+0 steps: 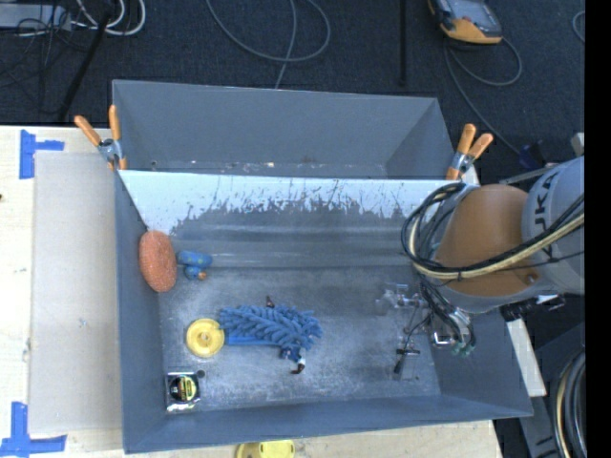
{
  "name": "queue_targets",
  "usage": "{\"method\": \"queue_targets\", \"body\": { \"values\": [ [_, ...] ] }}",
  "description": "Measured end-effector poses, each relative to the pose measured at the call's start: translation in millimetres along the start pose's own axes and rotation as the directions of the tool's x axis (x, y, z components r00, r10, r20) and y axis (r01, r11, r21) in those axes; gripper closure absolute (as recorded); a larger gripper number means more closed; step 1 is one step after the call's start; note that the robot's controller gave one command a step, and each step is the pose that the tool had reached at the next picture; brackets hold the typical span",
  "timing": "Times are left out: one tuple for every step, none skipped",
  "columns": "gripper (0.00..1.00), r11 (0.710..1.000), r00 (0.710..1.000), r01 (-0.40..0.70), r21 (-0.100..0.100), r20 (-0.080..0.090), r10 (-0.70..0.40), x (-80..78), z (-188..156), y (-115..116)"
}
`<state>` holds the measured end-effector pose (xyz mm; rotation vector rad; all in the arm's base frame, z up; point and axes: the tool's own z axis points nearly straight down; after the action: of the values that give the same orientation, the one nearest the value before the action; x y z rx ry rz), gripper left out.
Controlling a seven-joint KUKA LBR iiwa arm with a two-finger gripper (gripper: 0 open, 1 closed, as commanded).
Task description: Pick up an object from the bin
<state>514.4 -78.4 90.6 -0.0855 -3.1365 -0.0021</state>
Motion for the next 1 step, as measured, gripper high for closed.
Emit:
{"method": "queue_targets", "body": {
  "values": [
    [0.00, 0.999, 0.999, -0.033, 0.001, 0.002, 0.033, 11.9, 10.7, 17.9]
  ]
}}
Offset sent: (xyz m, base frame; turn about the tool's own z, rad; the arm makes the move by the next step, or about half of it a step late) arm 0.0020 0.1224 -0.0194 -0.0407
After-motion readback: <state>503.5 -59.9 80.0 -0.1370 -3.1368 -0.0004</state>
